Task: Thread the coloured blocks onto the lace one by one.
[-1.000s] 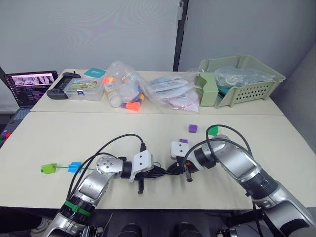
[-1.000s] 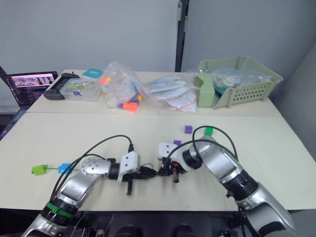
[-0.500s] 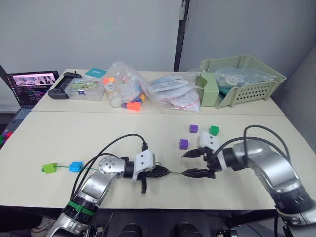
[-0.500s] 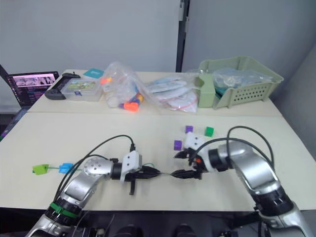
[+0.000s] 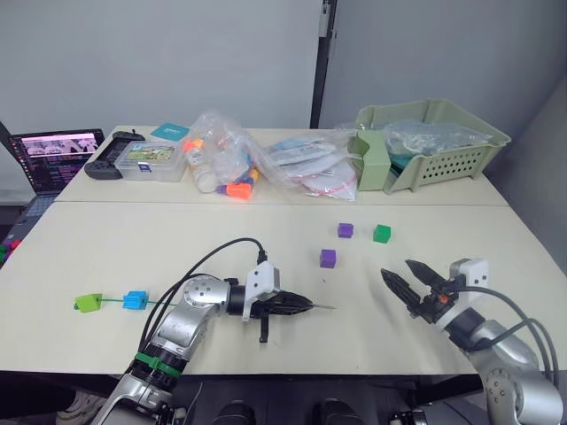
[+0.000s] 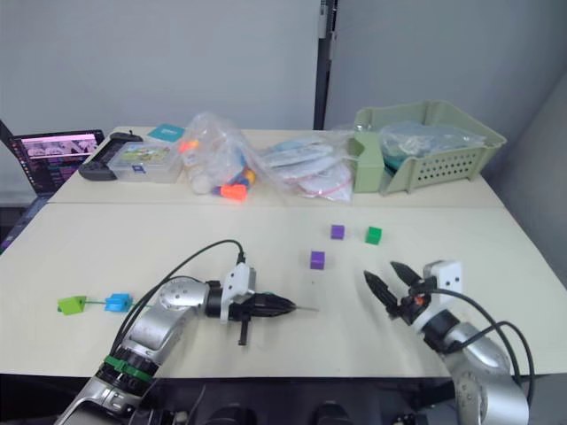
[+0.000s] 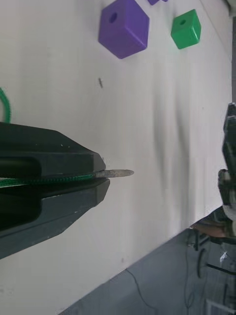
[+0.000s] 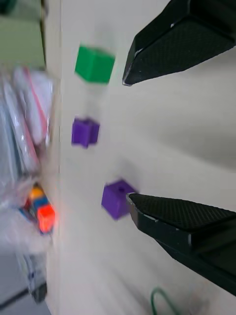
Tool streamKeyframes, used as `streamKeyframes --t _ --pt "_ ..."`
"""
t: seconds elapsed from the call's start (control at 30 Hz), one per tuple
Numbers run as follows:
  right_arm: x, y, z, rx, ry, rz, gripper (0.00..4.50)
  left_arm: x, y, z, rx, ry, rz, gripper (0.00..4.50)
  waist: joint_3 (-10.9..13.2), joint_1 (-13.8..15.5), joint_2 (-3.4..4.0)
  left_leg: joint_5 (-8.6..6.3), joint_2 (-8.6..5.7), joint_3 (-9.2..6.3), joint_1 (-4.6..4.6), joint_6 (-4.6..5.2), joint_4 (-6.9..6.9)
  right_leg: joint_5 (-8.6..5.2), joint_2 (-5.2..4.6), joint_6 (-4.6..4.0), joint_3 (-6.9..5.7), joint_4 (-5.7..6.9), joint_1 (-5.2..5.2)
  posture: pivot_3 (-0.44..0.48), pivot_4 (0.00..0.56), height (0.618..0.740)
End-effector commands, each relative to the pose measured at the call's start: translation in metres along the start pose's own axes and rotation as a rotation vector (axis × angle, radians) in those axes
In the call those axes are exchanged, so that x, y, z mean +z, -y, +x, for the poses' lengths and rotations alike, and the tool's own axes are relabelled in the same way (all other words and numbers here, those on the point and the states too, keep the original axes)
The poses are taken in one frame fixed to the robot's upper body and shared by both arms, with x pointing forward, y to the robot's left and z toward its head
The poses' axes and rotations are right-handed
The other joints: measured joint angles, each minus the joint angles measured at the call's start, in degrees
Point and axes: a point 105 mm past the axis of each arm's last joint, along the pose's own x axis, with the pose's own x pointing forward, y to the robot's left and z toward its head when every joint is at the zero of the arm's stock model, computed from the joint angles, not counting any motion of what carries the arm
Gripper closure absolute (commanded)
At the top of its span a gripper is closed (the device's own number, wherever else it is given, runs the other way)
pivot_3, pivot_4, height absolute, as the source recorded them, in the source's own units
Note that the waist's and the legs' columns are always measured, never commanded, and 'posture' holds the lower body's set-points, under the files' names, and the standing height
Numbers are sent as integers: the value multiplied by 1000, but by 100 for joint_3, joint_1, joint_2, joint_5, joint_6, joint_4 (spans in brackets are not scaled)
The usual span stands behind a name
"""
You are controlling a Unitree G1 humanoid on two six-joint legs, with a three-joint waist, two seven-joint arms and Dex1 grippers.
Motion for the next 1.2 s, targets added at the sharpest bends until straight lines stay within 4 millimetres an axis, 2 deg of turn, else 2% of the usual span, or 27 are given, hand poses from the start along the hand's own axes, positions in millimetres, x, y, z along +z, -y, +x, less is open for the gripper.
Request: streamKeyframes --t 0.03,0.13,0.37,0.57,0.77,1.0,1.07,1.2 --pt "2 -3 9 -39 46 -34 827 10 1 -4 6 30 31 4500 0 -27 1 0 1 2 2 0 0 0 0 0 3 1 0 0 150 740" --pt "-3 -6 21 -57 42 -50 827 11 1 -6 36 33 25 4500 -1 -21 2 0 1 2 6 0 -4 0 2 0 5 3 0 0 150 740" --pt "-2 19 67 -191 40 -76 827 17 -5 -10 163 51 35 4500 -1 1 2 1 -1 12 10 -1 -3 0 0 0 17 3 0 0 150 740" --pt "-3 33 94 -263 31 -73 827 18 -7 -8 222 39 57 4500 -1 -2 2 0 -3 12 7 -1 -8 0 -1 0 22 0 -2 0 150 740" --pt "4 41 111 -277 50 -54 827 20 -6 -7 257 43 74 4500 -1 -21 2 0 -2 22 10 -1 -11 0 0 0 35 2 -6 0 150 740" --pt "-5 52 128 -322 6 -51 827 21 -6 -8 271 59 66 4500 -1 -29 2 0 -2 32 12 -1 -13 1 0 1 45 2 -9 0 150 740" --pt "-4 52 132 -318 12 -46 1330 21 -5 -7 268 59 63 4500 -1 -40 2 0 -2 34 13 -1 -14 1 0 1 47 2 -9 0 150 740" --pt "-2 54 135 -310 24 -47 2649 21 -5 -8 260 56 56 4500 -1 -44 2 0 -2 38 14 -1 -18 2 0 2 51 2 -10 0 150 740"
